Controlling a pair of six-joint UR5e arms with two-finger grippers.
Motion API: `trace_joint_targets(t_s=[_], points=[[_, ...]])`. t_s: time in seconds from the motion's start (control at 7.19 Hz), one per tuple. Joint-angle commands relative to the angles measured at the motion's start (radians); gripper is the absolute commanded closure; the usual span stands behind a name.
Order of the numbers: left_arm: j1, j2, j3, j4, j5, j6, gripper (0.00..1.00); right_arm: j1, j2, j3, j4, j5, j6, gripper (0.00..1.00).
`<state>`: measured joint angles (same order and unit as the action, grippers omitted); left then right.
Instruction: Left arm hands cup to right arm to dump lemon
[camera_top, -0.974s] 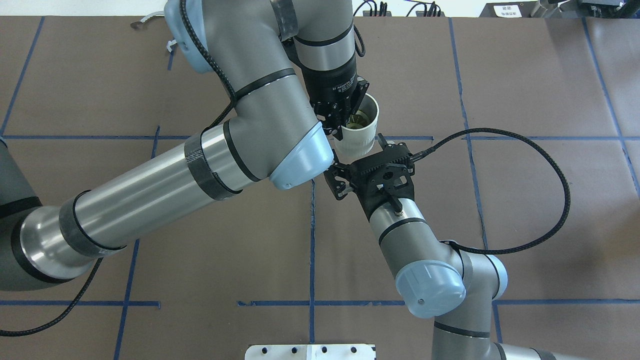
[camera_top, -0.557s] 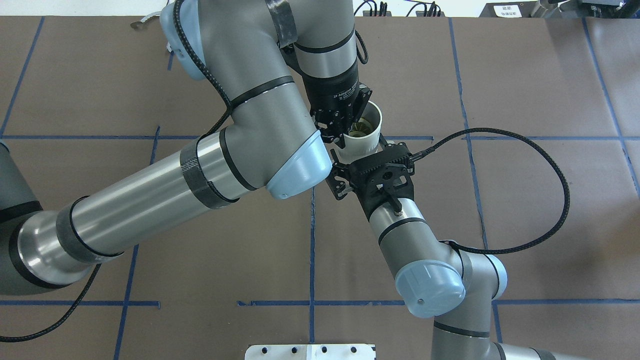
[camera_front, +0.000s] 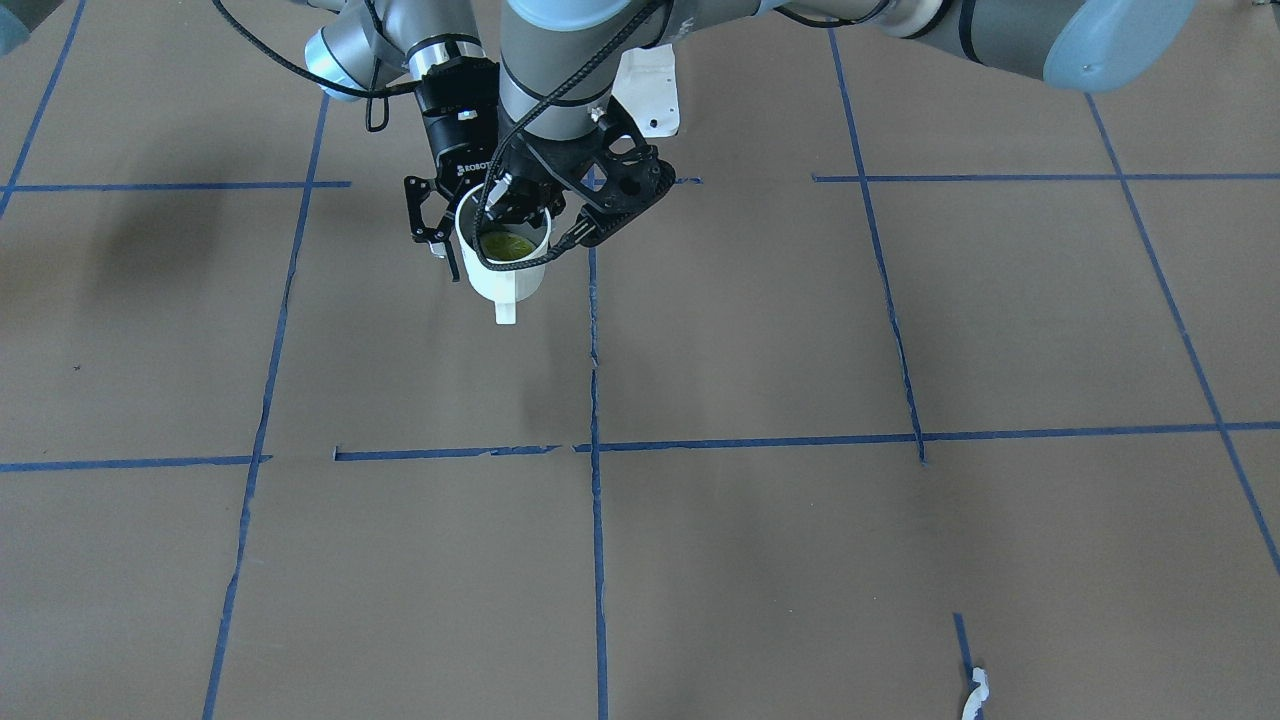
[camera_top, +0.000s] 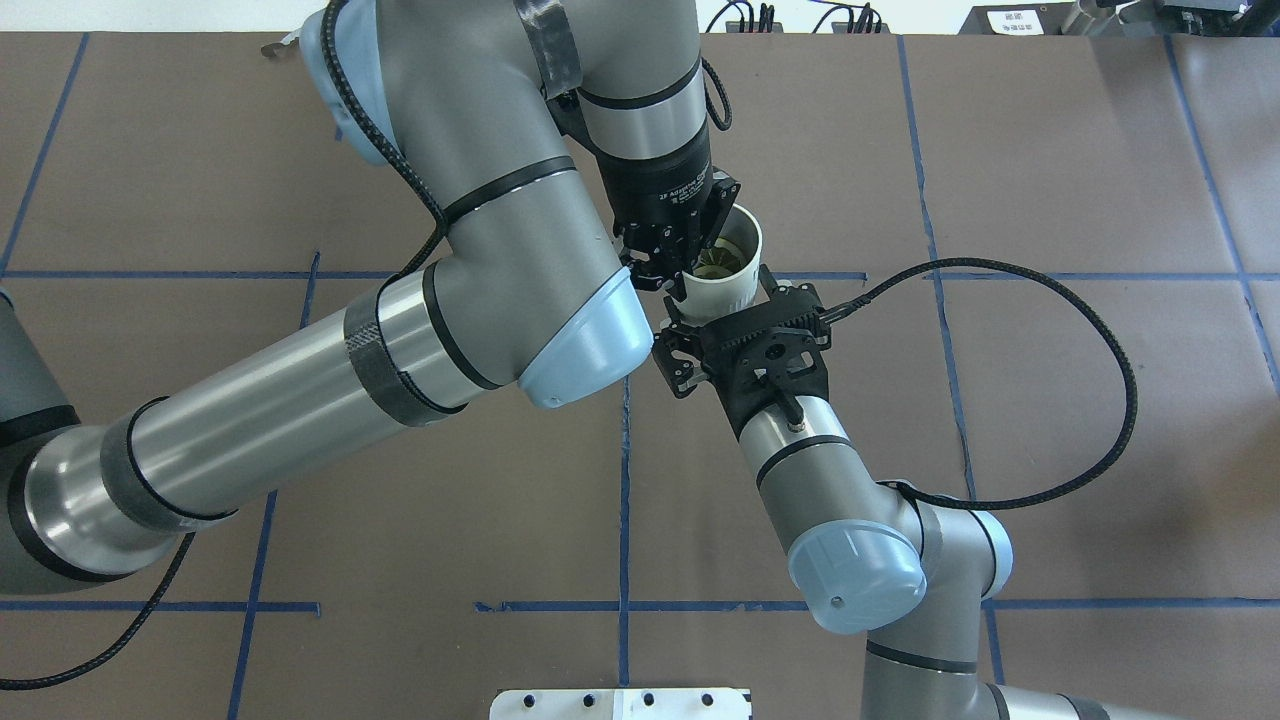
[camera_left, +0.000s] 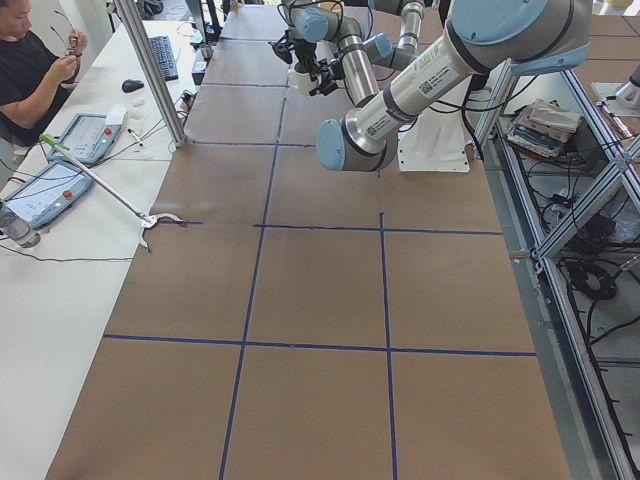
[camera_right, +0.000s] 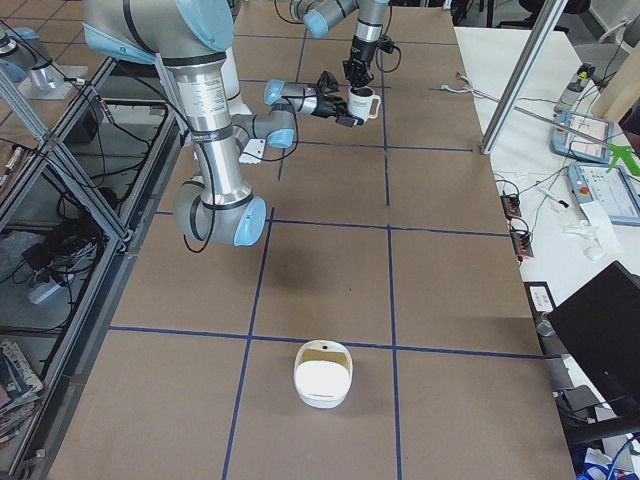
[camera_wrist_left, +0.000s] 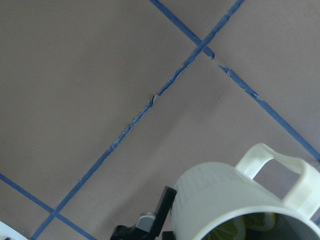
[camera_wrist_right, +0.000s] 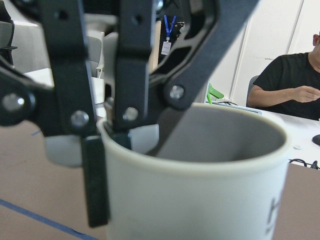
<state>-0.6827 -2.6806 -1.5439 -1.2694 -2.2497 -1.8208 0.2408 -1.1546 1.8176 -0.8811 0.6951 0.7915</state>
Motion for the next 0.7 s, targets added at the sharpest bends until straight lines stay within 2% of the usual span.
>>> trace_joint_targets(t_s=[0.0, 0.14, 0.28, 0.42, 0.56], points=[[0.000, 0.001, -0.008, 0.002, -0.014, 0.000, 0.98, -0.001, 0.003, -0.001, 0.001, -0.002, 0.002, 0.01], [0.000, -0.001, -0.010, 0.002, -0.014, 0.000, 0.97, -0.001, 0.004, -0.001, 0.001, -0.002, 0.002, 0.01], [0.002, -0.001, -0.011, 0.001, -0.016, 0.000, 0.91, -0.001, 0.004, 0.000, 0.002, 0.000, 0.003, 0.28], [0.002, -0.001, -0.010, 0.001, -0.016, 0.000, 0.71, -0.004, 0.004, 0.002, 0.002, 0.004, 0.002, 0.72], [0.000, -0.001, -0.010, -0.001, -0.015, 0.000, 0.07, -0.012, 0.004, 0.003, 0.002, 0.000, -0.001, 0.90]])
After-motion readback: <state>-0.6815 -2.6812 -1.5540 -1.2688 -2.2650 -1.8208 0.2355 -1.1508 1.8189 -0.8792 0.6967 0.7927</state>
